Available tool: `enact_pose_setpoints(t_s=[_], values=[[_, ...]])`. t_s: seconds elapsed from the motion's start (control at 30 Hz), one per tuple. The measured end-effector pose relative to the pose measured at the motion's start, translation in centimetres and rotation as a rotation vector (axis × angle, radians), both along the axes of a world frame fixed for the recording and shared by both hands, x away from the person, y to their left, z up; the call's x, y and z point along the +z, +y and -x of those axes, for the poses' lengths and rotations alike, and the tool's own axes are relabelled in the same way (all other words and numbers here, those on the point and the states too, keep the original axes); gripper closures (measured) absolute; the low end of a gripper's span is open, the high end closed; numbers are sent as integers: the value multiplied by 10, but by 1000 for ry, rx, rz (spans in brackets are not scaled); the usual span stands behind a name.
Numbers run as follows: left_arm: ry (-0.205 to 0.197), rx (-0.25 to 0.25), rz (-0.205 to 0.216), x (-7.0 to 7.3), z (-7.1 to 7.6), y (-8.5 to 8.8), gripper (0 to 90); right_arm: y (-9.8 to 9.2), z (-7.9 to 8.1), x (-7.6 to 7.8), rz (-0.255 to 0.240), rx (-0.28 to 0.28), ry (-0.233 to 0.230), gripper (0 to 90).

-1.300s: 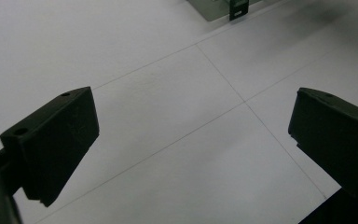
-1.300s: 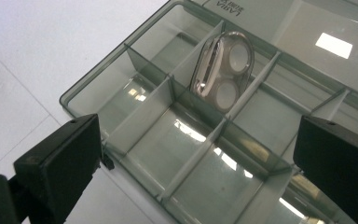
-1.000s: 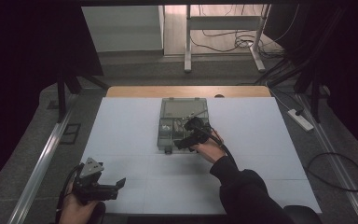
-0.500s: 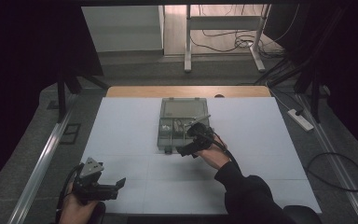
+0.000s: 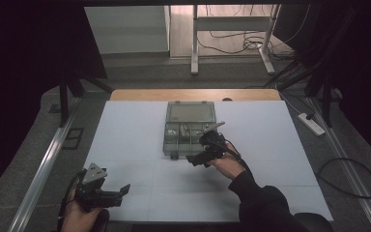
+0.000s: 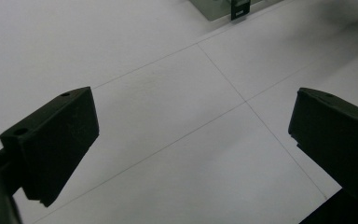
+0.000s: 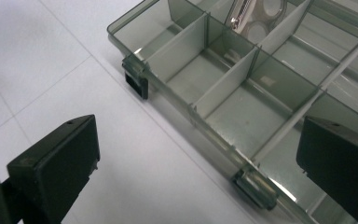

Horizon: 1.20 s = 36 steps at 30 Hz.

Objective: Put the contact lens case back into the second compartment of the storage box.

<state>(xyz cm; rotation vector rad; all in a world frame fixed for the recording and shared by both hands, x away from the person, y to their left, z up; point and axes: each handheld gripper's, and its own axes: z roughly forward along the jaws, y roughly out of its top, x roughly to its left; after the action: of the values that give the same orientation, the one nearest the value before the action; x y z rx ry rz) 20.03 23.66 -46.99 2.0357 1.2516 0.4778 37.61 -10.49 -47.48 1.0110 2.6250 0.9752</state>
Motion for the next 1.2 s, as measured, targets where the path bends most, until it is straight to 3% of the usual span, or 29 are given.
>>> enact_pose_setpoints(t_s=[1.2], values=[[5,4,2,0,-1,0,15,-50,31,14,-42,57,-6,0]])
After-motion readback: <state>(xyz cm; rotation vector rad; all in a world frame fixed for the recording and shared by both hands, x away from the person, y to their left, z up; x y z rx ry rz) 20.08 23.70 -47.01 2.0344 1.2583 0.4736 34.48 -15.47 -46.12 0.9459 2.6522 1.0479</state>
